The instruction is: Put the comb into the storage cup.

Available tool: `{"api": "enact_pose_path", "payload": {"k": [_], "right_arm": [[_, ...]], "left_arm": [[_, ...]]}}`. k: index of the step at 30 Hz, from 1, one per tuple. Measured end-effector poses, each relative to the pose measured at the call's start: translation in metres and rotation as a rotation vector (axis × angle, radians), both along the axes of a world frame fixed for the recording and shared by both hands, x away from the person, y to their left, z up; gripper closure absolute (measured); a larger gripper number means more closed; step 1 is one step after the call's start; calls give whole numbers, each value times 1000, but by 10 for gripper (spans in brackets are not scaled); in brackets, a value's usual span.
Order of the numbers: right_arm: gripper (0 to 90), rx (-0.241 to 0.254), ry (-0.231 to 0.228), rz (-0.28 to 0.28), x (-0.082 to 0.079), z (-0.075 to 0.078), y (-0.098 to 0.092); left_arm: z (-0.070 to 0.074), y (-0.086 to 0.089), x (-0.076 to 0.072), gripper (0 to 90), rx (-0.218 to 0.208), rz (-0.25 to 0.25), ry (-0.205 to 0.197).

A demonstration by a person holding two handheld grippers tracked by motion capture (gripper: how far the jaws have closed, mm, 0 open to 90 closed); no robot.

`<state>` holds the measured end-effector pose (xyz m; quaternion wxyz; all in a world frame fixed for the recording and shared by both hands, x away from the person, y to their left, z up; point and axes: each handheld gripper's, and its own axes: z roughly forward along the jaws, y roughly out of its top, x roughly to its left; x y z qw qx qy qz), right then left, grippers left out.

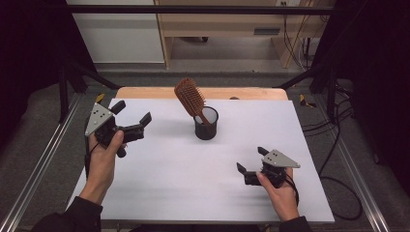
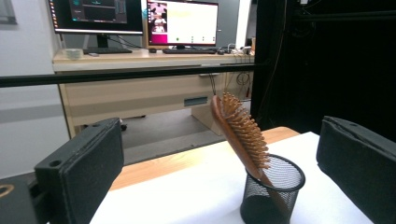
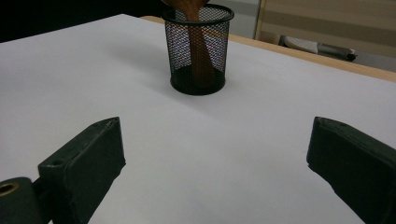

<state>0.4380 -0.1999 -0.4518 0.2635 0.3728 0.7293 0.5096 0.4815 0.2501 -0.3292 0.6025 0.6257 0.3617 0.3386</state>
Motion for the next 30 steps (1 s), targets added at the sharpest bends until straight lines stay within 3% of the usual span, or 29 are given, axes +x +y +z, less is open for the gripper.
{"api": "enact_pose_path", "payload": {"k": [6, 9, 17, 21, 30], "right_arm": [[62, 1, -24, 7, -1, 1, 0], [64, 4, -57, -1, -2, 1, -1], [46, 50, -114, -27, -3, 2, -6], [45, 77, -119, -47, -1, 5, -12], [44, 51, -129, -53, 0, 12, -20]], "left_arm": [[2, 9, -6, 12, -4, 9, -11], [2, 12, -8, 12, 7, 11, -14], [2, 24, -17, 9, 7, 18, -37], [2, 29, -21, 9, 8, 21, -46], [0, 41, -29, 9, 7, 22, -54]]}}
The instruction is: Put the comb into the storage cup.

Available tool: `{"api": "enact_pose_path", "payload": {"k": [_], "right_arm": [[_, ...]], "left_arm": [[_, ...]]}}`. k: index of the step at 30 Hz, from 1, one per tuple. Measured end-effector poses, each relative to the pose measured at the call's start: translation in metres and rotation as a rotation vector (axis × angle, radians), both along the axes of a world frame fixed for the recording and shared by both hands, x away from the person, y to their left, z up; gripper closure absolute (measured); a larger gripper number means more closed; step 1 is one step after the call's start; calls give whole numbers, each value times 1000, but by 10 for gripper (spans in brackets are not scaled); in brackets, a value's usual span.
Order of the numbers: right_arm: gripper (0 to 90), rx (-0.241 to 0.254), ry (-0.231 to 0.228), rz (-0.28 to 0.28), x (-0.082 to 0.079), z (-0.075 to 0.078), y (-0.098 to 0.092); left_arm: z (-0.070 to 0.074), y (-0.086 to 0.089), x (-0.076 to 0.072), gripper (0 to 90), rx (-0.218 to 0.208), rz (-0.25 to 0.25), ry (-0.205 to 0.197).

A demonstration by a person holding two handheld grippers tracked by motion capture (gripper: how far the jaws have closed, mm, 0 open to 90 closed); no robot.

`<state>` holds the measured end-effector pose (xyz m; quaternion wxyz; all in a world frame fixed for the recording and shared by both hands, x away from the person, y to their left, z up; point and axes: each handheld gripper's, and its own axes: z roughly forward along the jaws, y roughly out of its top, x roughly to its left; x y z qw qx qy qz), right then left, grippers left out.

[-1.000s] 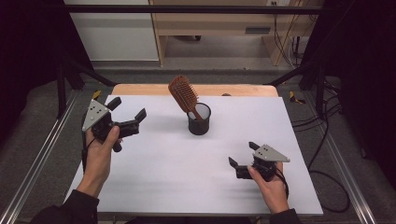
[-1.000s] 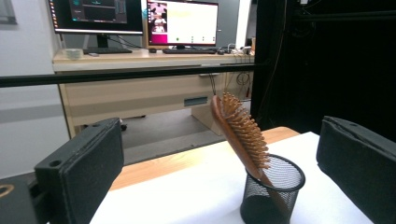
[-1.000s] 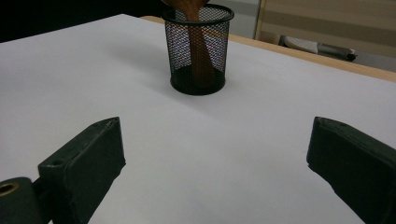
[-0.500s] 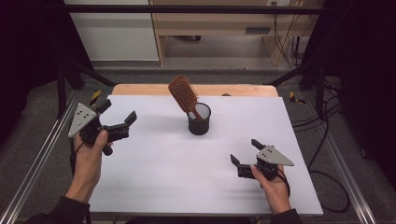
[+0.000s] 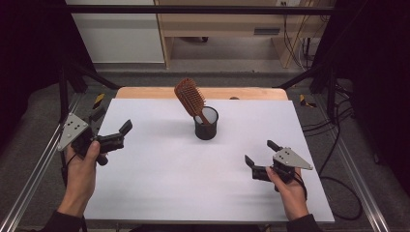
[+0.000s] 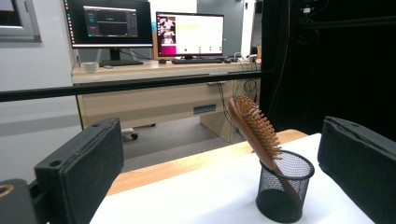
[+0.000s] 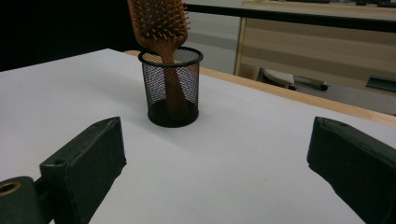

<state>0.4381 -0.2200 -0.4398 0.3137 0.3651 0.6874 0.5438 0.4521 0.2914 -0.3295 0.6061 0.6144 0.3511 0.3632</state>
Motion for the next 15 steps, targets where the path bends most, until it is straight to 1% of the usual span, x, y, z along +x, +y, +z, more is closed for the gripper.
{"api": "enact_pose_path", "payload": {"k": [5, 8, 10, 15], "right_arm": [[46, 6, -10, -8, -3, 1, -7], [46, 11, -13, -13, -5, 2, -10], [46, 21, -15, -14, -5, 2, -12], [46, 21, -17, -17, -8, 2, -16]], "left_arm": [[0, 8, -4, 9, -9, 5, -7], [0, 13, -6, 9, -12, 19, -10], [-1, 16, -7, 9, -10, 21, -11], [-5, 23, -9, 9, -12, 24, -7]]}}
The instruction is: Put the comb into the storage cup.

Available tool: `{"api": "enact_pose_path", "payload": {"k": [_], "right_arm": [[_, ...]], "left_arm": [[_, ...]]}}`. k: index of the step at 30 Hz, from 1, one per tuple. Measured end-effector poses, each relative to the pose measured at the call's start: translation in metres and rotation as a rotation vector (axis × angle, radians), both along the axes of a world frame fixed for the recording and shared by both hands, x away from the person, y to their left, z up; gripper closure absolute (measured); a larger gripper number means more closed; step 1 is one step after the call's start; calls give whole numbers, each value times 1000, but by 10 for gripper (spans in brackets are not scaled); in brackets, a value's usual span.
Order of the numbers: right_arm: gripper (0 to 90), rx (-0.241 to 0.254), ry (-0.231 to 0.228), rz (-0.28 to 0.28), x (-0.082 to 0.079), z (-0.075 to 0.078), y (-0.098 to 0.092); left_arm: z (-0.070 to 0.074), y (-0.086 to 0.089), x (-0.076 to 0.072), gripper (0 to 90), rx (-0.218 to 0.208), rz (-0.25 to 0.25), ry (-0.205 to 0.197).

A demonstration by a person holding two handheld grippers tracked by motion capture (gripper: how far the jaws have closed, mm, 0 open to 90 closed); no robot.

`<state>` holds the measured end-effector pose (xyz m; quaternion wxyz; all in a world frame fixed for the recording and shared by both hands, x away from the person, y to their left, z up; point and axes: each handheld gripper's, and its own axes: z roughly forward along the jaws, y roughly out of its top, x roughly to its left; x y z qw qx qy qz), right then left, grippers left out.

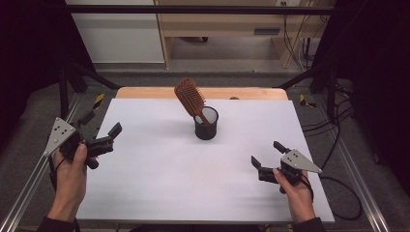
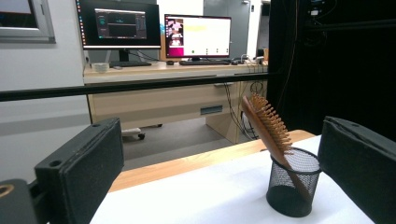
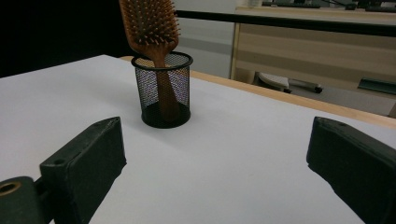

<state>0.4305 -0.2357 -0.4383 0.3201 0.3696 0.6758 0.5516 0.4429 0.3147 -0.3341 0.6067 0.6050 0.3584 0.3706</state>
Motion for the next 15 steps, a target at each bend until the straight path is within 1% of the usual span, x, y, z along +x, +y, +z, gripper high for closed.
{"api": "enact_pose_path", "payload": {"k": [9, 13, 15], "right_arm": [[45, -6, 10, 4, -5, -8, -3], [46, -3, 11, 1, -7, -13, -5], [46, 0, 10, -1, -7, -13, -6]], "left_arm": [[-9, 12, -6, 9, -5, 17, 3], [-14, 18, -8, 10, -1, 18, 8], [-17, 21, -9, 10, 1, 27, 8]]}}
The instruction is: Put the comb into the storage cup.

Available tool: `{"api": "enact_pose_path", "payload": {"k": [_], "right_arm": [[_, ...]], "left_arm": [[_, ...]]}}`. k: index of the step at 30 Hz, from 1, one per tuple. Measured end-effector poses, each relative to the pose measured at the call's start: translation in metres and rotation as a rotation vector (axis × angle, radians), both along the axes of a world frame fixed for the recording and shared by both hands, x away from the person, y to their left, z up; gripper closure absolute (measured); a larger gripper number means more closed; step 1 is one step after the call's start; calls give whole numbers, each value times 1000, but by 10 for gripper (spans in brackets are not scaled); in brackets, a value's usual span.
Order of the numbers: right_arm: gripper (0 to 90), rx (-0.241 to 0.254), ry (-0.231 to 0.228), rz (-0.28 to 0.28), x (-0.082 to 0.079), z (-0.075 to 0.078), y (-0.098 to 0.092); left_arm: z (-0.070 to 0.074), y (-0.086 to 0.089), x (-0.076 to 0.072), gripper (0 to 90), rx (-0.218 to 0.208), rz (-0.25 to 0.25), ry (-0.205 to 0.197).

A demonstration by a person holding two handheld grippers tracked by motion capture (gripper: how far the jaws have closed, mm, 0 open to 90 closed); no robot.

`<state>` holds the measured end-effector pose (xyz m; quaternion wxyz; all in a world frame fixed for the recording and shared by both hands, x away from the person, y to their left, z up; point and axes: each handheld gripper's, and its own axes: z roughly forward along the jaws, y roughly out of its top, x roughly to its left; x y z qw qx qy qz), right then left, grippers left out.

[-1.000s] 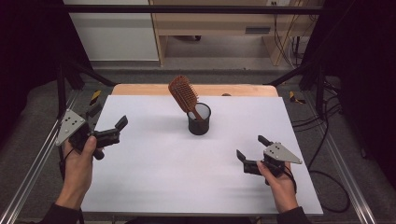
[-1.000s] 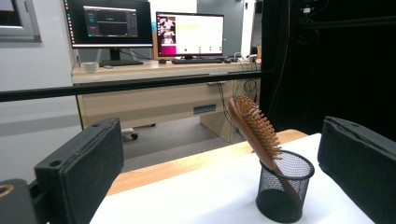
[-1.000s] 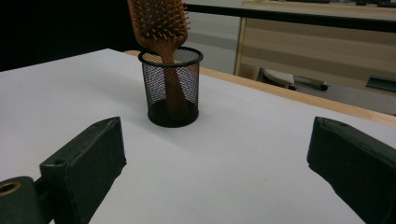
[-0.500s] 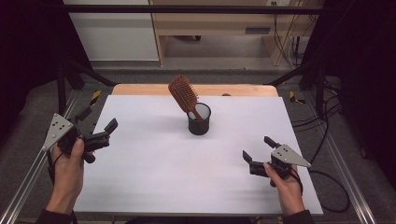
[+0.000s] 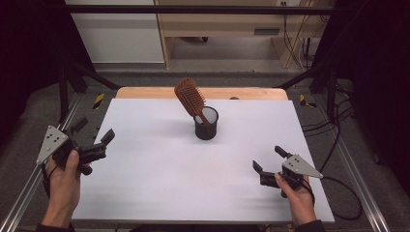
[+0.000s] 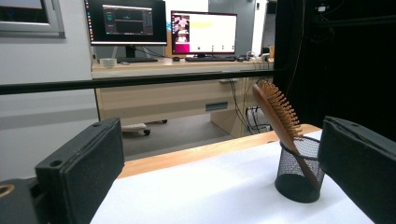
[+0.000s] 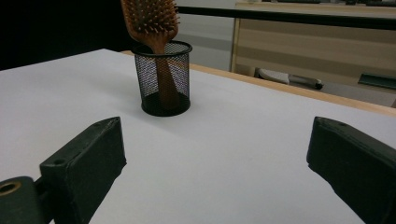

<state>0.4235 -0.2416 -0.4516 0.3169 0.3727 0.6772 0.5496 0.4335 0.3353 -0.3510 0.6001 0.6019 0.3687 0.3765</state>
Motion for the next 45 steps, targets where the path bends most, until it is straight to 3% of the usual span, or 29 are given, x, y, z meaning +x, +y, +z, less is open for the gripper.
{"api": "enact_pose_path", "payload": {"k": [31, 45], "right_arm": [[47, 1, -10, 20, -3, -5, 2], [44, 0, -8, 27, -2, -6, 3]], "left_arm": [[-41, 13, -13, 13, 3, -3, 55], [-54, 7, -17, 15, 0, -31, 74]]}}
